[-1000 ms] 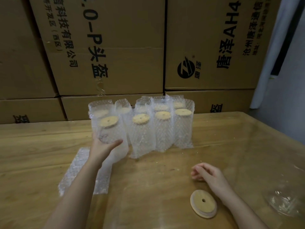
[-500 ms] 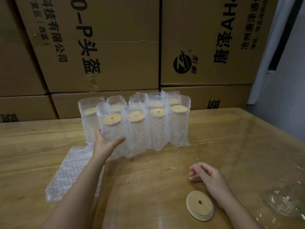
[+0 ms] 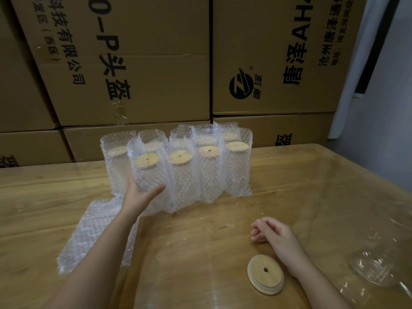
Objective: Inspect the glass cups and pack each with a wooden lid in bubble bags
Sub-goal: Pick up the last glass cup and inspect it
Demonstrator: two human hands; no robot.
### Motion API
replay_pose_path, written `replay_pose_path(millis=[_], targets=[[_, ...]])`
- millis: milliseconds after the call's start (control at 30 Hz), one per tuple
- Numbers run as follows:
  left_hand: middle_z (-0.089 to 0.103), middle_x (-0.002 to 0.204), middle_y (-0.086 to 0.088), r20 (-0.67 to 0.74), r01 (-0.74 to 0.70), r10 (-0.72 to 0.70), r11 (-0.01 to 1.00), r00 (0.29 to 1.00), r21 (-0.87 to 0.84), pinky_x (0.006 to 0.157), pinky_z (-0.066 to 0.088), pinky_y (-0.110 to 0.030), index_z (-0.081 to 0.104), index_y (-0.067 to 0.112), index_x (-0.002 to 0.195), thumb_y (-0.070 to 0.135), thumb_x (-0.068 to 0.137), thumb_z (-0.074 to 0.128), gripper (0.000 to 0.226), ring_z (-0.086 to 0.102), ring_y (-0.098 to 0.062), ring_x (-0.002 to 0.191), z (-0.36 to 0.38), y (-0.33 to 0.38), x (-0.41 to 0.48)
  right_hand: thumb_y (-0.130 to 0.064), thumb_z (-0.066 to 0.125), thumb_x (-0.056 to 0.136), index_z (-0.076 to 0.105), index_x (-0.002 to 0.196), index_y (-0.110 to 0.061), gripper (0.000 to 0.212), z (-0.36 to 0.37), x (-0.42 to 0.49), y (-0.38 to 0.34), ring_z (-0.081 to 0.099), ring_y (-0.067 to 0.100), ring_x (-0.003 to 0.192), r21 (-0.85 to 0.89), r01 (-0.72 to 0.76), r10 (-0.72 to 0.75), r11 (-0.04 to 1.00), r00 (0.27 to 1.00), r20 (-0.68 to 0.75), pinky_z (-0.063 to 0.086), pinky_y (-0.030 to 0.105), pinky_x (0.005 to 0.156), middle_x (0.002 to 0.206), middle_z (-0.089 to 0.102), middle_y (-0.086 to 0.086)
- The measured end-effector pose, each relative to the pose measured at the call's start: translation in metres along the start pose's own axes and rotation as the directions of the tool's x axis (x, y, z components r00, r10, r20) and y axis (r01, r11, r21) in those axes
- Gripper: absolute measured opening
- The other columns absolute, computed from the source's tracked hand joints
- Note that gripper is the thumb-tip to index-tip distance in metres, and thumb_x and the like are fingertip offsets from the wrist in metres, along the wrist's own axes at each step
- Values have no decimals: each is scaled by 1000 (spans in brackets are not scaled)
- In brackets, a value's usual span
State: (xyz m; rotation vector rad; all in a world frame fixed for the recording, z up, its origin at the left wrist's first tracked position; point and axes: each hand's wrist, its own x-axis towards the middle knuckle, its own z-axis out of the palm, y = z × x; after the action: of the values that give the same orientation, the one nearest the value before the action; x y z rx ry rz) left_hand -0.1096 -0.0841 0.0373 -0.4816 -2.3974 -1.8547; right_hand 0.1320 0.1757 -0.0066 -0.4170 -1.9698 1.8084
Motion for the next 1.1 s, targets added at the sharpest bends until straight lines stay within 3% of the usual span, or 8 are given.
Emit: replay_pose_path(millis=[167,333,467,733,833,900,933,1100], targets=[[46,142,-5,95,25,-22,999,995,-30,102,45,-44,20,21,148,34,67,83,103,48,-24,127,-11,8,-5,-9,52,95,66,86,3,20,-2,-1,-1,67,17,63,-7,-3,3,1000,1000,-9,53,19,63,71,69,10],[29,153,-7,-112,55,-50,998,992,37,102,43,-47,12,22,152,34,82,74,93,39,-26,132,-27,23,-32,-10,53,95,66,81,-3,21,-2,-3,2,67,16,61,-23,-5,4,1000,999,-47,53,20,62,69,69,6],[55,115,-4,-327,-40,51,998,944,41,71,46,-23,49,19,125,20,91,61,36,57,-20,97,-19,25,-88,-8,52,96,66,80,-7,21,0,-5,4,66,18,64,-108,14,-21,994,998,-64,54,28,69,72,68,8],[60,54,-2,48,27,-22,994,999,-110,41,39,-18,61,13,91,-2,95,50,18,46,-8,40,14,6,-172,-8,56,94,64,95,-9,9,-3,-33,-33,62,15,75,-313,40,-66,949,995,-73,48,16,70,98,67,15],[61,56,-2,81,78,-68,989,994,-126,41,38,-18,61,9,90,-1,96,50,16,48,-11,40,15,5,-174,-14,56,92,61,103,-16,13,-37,-68,-52,58,17,87,-651,405,-686,642,683,-251,41,13,84,103,59,5],[61,58,-3,94,102,-91,987,991,-122,42,39,-18,60,8,92,-1,96,50,14,48,-11,41,14,4,-174,-30,56,91,53,120,-24,29,-70,-88,-51,52,27,106,-758,363,-827,543,387,-407,36,29,99,114,52,0],[61,59,-4,105,115,-102,986,989,-121,42,39,-18,60,7,92,0,96,50,14,49,-11,41,14,4,-174,-40,58,89,45,128,-33,42,-85,-95,-49,49,30,114,-725,298,-779,621,340,-528,35,36,102,120,49,-5],[62,62,-4,140,153,-135,980,981,-124,41,40,-18,61,7,91,1,96,50,14,51,-10,44,13,3,-174,-69,71,59,18,146,-43,106,-132,-100,-31,37,21,136,-317,72,-299,946,571,-764,35,46,105,153,29,-8]])
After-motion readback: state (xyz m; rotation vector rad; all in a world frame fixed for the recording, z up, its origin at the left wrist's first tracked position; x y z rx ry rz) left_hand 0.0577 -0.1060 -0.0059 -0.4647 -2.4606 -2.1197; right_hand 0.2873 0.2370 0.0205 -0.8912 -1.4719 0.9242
